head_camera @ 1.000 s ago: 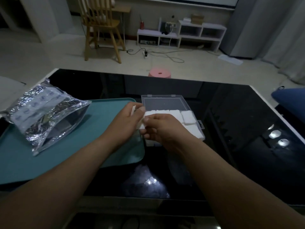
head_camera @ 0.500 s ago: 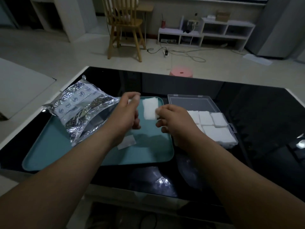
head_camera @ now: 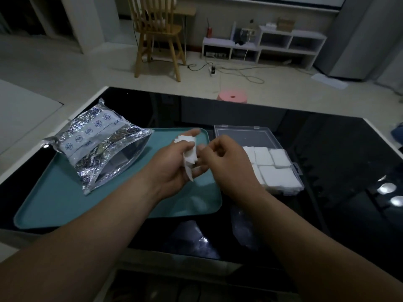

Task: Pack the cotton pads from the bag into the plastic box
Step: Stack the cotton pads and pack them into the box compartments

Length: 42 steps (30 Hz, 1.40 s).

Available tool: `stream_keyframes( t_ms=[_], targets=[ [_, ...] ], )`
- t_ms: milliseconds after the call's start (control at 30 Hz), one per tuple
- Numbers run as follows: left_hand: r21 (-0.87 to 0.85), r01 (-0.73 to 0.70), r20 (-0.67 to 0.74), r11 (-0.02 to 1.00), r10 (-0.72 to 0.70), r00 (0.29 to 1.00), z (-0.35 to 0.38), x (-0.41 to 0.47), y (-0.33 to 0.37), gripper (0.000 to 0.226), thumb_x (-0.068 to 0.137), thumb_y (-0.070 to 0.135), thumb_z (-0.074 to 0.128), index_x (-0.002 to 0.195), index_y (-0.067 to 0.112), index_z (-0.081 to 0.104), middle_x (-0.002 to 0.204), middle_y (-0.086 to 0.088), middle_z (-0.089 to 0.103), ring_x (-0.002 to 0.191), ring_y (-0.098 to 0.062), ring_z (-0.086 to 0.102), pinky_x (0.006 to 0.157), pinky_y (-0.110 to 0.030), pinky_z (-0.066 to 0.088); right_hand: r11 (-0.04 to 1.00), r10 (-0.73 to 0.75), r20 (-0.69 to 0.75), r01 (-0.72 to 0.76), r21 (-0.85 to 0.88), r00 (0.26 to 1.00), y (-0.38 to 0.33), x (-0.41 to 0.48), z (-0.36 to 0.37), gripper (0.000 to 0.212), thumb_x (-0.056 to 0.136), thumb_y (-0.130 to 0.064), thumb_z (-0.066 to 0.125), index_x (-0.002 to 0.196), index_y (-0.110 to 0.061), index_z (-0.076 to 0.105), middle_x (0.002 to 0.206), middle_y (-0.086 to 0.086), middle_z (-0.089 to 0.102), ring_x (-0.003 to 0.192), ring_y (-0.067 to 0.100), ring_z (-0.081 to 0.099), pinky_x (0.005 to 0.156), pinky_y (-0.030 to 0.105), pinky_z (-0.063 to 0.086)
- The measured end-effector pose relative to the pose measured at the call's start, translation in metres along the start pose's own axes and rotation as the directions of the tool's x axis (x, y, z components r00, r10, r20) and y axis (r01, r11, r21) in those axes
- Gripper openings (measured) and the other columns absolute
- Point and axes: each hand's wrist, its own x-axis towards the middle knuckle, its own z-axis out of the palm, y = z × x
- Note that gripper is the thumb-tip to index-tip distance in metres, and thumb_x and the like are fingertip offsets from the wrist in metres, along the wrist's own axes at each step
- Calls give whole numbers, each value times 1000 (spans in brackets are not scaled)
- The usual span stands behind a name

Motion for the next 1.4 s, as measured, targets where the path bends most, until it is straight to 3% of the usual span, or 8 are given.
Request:
stream_keyframes(
  t_ms=[200, 467, 633, 800, 933, 1100, 1267, 1400],
  targets=[
    [-60, -44, -88, 997, 39, 995, 5, 10, 0, 28, 104, 23, 53, 130, 26, 62, 85, -9, 56, 69, -18, 58, 71, -38, 55, 871, -298, 156, 335, -359, 942, 4, -13, 1, 22, 96, -37, 65, 81, -40, 50, 81, -15, 52, 75, 1, 51, 60, 21, 35],
    [11, 0, -37, 1000, 0, 999, 21, 10, -7, 36, 101, 48, 57, 124, 21, 61, 83, -7, 70, 59, -14, 60, 47, -21, 45, 950, 136, 130, -167, 264, 982, 9, 0, -45, 10, 97, -16, 70, 94, -7, 73, 76, 5, 70, 64, 10, 58, 61, 27, 45],
    [97, 60, 123, 993, -72, 990, 40, 4, -15, 56, 90, 65, 58, 118, 18, 67, 92, -6, 65, 74, -16, 58, 63, -28, 42, 953, 228, 181, -257, 157, 957, 13, 1, -51, 19, 93, -23, 75, 81, -9, 72, 76, 5, 72, 61, 14, 63, 57, 27, 48],
    [156, 78, 61, 985, -88, 994, 47, 8, -27, 30, 107, 27, 46, 127, 18, 67, 109, -7, 70, 84, -16, 60, 67, -30, 43, 969, 159, 60, -144, -203, 985, 19, -5, -52, 29, 83, -40, 81, 86, -16, 66, 80, -5, 66, 70, 7, 59, 62, 30, 44],
    [86, 235, 164, 968, -246, 955, 52, 7, -27, 36, 103, 47, 51, 115, 17, 67, 91, -5, 66, 77, -16, 63, 65, -32, 52, 909, -144, 129, 182, -376, 981, 21, -11, -61, 50, 71, -59, 80, 98, -27, 54, 110, -10, 52, 104, 12, 49, 85, 34, 47],
    [40, 278, 227, 960, -279, 933, 54, 6, -36, 68, 95, 56, 60, 139, 4, 57, 128, -19, 65, 114, -27, 68, 99, -36, 56, 894, -210, 212, 275, -354, 954, 23, -24, -58, 45, 75, -41, 87, 94, -22, 51, 90, -9, 52, 84, 13, 48, 72, 35, 44],
    [14, 294, 208, 956, -290, 934, 57, 1, -40, 49, 97, 55, 55, 86, 8, 64, 69, -6, 61, 54, -16, 63, 43, -22, 51, 868, -237, 276, 331, -371, 931, 29, -27, -64, 52, 72, -41, 90, 99, -22, 51, 91, -10, 52, 81, 9, 46, 70, 31, 39],
    [40, 283, 172, 958, -286, 943, 68, 3, -41, 67, 93, 64, 61, 124, 5, 66, 103, -13, 60, 95, -25, 60, 83, -26, 47, 881, -219, 250, 301, -365, 943, 33, -25, -72, 49, 73, -44, 87, 103, -26, 53, 106, -9, 56, 96, 10, 52, 83, 33, 48]
  ],
)
